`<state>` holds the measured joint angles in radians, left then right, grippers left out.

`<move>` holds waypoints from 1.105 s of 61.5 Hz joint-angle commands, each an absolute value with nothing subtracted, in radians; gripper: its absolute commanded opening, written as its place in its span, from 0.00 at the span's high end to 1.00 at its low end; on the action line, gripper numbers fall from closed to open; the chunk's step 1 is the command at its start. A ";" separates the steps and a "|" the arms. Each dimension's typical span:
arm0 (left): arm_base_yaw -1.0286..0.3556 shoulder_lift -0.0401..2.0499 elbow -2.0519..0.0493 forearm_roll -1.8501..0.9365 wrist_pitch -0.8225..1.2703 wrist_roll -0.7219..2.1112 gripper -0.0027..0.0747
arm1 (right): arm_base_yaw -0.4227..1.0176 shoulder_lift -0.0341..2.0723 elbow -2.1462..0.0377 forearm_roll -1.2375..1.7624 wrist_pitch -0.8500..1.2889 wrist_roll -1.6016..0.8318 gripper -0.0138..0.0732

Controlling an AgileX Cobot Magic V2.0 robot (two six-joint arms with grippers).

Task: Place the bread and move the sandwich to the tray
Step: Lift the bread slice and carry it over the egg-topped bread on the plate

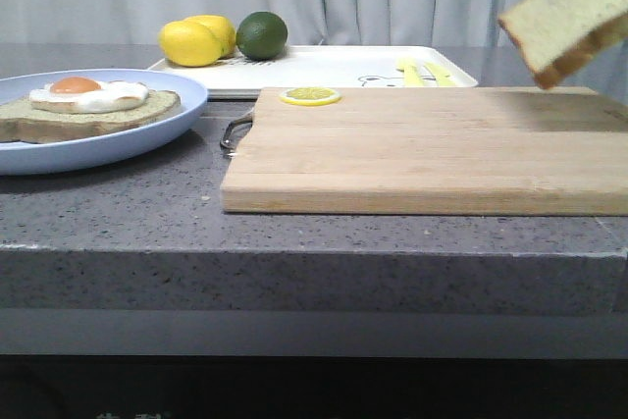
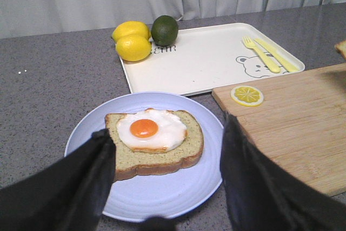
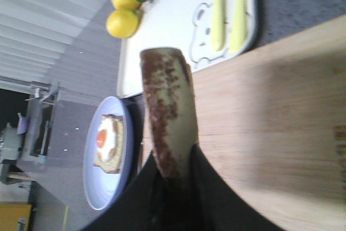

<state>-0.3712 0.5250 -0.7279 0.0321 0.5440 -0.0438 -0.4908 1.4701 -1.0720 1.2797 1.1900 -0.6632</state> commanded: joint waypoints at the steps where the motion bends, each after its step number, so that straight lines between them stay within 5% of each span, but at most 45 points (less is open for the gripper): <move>1: -0.380 0.537 -0.752 0.036 0.453 -0.045 0.43 | -0.434 1.418 -1.083 1.428 1.340 -0.669 0.89; 18: -0.380 0.537 -0.752 0.036 0.435 -0.045 0.43 | -0.075 1.418 -1.080 1.609 1.218 -0.669 0.89; 38: -0.380 0.537 -0.752 0.036 0.435 -0.045 0.43 | 0.366 1.447 -1.080 1.925 0.760 -0.798 0.89; 68: -0.380 0.537 -0.752 0.032 0.435 -0.045 0.43 | 0.603 1.690 -1.377 1.929 0.533 -0.680 0.89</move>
<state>-0.3712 0.5250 -0.7261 0.0328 0.5159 -0.0438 0.5881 1.6994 -1.2996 1.7815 0.5503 -0.7441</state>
